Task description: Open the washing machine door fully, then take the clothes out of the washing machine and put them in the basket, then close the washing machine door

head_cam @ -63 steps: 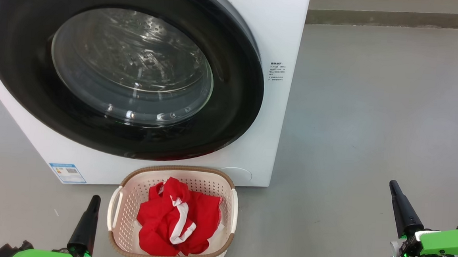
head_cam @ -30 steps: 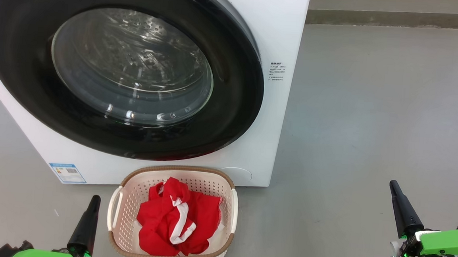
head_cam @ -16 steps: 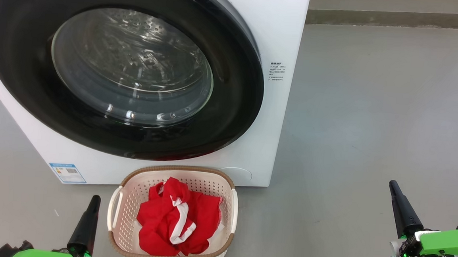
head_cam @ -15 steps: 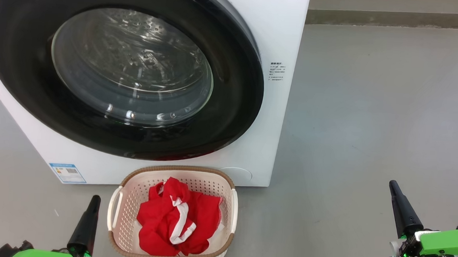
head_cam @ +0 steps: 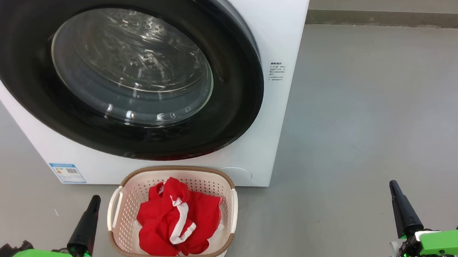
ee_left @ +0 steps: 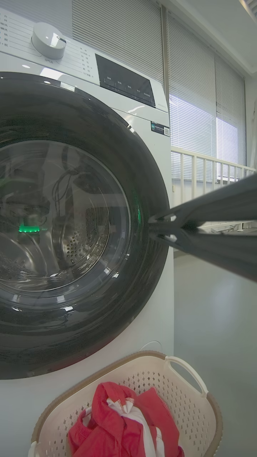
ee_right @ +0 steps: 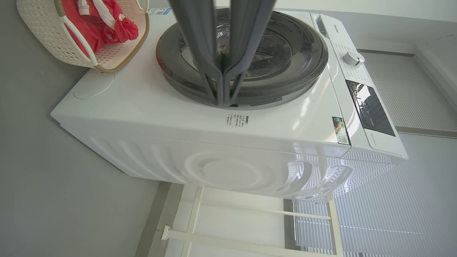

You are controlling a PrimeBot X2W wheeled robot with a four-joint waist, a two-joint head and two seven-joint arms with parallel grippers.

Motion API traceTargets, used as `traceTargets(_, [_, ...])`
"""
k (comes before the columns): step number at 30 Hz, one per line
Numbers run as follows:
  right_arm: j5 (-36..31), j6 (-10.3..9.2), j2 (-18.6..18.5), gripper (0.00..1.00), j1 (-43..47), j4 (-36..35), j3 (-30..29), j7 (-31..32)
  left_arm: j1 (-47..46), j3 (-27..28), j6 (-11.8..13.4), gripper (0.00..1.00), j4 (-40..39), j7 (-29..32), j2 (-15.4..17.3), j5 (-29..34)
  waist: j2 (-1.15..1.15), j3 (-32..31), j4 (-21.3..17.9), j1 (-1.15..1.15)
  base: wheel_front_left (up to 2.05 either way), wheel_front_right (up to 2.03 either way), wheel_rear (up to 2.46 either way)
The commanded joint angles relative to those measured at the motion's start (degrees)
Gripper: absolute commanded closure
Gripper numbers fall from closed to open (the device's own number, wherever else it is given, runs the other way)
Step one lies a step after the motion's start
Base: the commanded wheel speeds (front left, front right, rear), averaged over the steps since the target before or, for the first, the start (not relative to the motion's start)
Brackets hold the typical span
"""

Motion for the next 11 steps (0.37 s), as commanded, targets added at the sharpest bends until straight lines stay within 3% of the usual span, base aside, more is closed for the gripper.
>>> traceTargets(1, [0.4,-0.03,-0.5,1.00,-2.4,-1.7,0.9,0.4,-2.2,1.5,-0.4,1.00,-1.2,0.4,1.1,-0.4,0.00,0.0,0.0,0.00,0.00,0.00,0.00])
traceTargets(11, [0.4,-0.03,-0.5,1.00,-2.4,-1.7,0.9,0.4,-2.2,1.5,-0.4,1.00,-1.2,0.4,1.1,-0.4,0.00,0.0,0.0,0.00,0.00,0.00,0.00])
